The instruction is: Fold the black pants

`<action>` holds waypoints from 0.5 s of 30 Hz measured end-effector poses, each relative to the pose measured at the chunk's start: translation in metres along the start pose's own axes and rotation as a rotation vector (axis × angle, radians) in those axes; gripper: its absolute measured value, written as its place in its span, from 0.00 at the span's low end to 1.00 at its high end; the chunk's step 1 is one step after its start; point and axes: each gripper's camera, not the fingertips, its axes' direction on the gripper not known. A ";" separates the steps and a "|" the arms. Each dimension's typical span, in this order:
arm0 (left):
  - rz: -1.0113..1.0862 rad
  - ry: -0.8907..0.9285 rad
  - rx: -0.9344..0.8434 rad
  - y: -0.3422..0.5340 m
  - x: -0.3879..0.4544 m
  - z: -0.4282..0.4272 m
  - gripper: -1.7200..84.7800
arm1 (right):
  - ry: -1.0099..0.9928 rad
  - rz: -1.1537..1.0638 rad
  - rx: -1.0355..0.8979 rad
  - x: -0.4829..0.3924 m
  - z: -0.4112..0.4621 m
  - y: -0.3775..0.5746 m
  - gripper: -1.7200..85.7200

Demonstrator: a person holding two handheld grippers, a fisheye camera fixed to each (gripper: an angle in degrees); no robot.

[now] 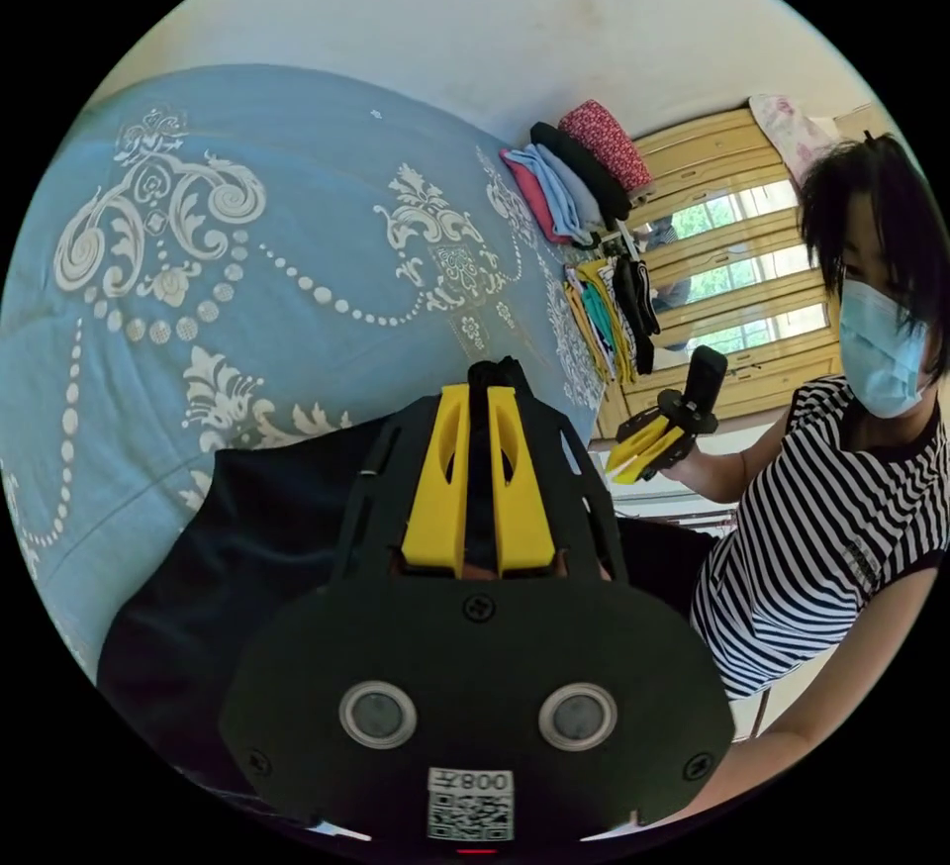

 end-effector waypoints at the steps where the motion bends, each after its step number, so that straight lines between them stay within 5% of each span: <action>1: 0.008 0.013 0.027 -0.002 0.004 -0.004 0.05 | 0.068 -0.014 -0.001 0.004 0.002 -0.014 0.07; 6: 0.094 0.071 0.068 -0.026 0.028 -0.019 0.05 | 0.183 -0.089 0.109 0.037 -0.002 -0.068 0.10; 11: 0.161 0.100 0.068 -0.045 0.053 -0.031 0.05 | -0.093 -0.112 0.143 0.081 -0.001 -0.112 0.12; 15: 0.197 0.114 0.052 -0.063 0.073 -0.032 0.05 | 0.040 -0.058 0.151 0.095 0.000 -0.120 0.11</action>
